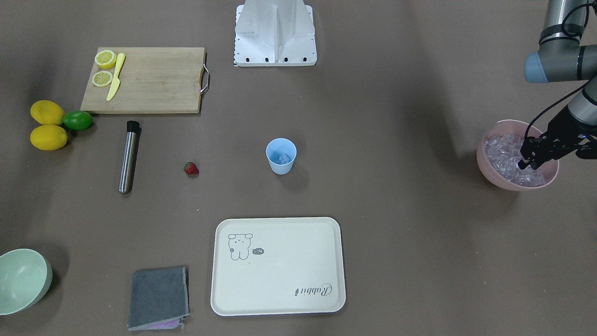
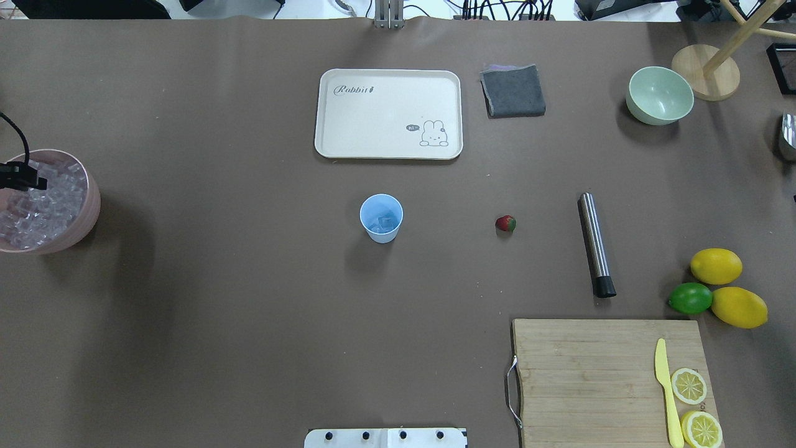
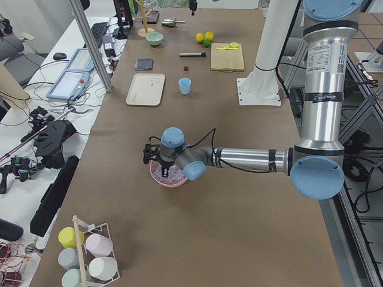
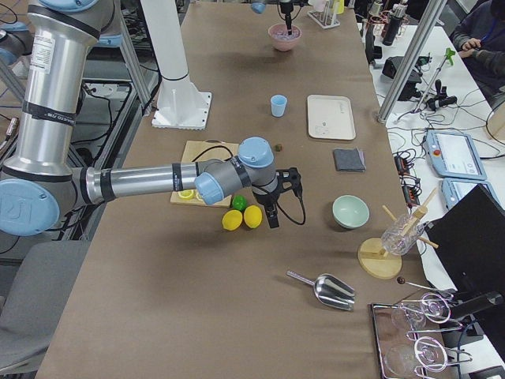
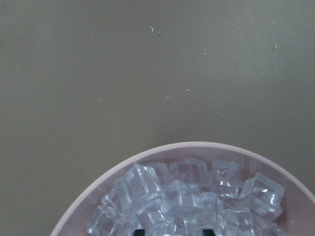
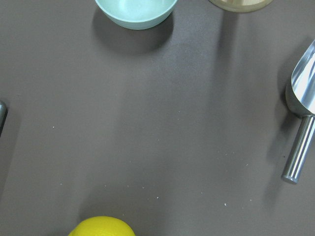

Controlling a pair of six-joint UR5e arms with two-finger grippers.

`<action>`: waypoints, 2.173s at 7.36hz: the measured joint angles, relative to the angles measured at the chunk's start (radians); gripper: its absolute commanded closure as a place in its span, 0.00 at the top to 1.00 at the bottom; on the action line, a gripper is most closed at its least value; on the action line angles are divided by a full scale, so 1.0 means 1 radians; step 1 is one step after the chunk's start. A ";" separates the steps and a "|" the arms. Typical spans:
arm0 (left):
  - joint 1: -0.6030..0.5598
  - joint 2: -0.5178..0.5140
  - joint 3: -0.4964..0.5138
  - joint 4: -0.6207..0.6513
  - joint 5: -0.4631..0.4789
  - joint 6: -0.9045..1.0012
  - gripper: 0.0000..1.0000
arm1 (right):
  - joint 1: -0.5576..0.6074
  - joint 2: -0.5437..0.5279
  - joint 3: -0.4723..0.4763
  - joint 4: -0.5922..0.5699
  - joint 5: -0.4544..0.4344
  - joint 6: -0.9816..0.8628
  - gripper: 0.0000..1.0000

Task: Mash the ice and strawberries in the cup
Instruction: 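Lower the left gripper down into the ice cubes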

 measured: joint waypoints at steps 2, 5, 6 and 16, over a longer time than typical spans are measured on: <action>0.000 0.000 0.001 -0.001 0.000 0.000 0.44 | 0.000 0.000 0.000 0.000 0.000 0.000 1.00; 0.001 0.000 0.003 -0.001 0.000 0.000 0.44 | 0.000 0.000 -0.001 0.000 -0.001 0.000 1.00; 0.001 0.000 0.004 -0.002 0.000 0.000 0.39 | 0.000 0.000 -0.001 0.000 -0.002 0.000 1.00; -0.001 0.002 -0.008 0.001 -0.007 0.000 0.50 | 0.000 0.000 -0.002 0.000 0.002 0.000 1.00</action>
